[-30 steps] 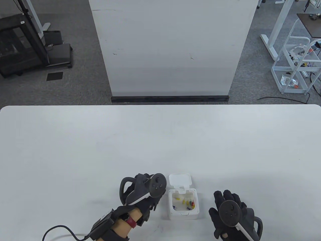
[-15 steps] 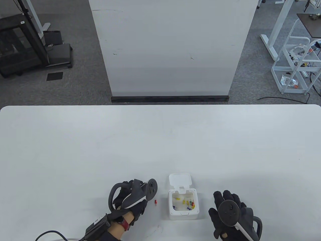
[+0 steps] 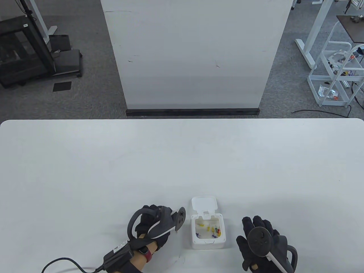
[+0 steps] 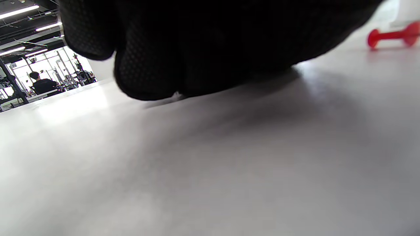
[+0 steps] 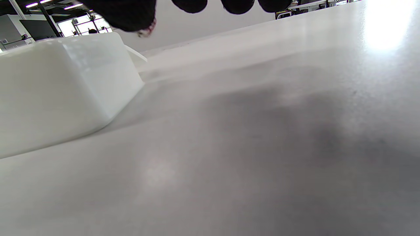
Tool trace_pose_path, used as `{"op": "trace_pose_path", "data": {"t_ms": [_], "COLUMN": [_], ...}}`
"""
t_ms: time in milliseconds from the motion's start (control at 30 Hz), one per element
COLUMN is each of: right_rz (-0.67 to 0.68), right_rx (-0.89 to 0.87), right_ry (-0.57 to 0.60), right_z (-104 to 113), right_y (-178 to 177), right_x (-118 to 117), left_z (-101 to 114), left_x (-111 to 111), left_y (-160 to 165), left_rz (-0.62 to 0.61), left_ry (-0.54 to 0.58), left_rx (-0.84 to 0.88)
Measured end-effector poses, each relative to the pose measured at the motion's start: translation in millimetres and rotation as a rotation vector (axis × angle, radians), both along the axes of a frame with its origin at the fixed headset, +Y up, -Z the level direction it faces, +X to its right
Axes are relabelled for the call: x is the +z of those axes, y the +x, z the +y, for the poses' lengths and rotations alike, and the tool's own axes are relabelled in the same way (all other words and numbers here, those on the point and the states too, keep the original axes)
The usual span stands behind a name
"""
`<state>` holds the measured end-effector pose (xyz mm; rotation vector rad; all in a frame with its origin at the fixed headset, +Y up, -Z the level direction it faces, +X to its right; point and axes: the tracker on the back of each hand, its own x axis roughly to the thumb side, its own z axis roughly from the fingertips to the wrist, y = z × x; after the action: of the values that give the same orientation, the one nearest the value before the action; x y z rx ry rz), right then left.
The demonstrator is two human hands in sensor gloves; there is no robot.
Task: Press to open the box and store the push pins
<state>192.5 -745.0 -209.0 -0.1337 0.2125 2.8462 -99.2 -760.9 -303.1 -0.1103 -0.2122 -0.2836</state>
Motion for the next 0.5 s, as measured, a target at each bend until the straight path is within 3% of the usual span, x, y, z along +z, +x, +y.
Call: {"op": "trace_pose_path", "data": {"t_ms": [500], "right_rz": [0.0], "right_rx": [0.004], "right_ry": [-0.013], "right_z": [0.0], "right_y": [-0.4], "right_x": [0.0], "left_z": [-1.0], "left_x": [-0.5], "left_y": [12.8], "left_rz": [-0.028], "left_ry": [0.006], "left_rx": [-0.116]}}
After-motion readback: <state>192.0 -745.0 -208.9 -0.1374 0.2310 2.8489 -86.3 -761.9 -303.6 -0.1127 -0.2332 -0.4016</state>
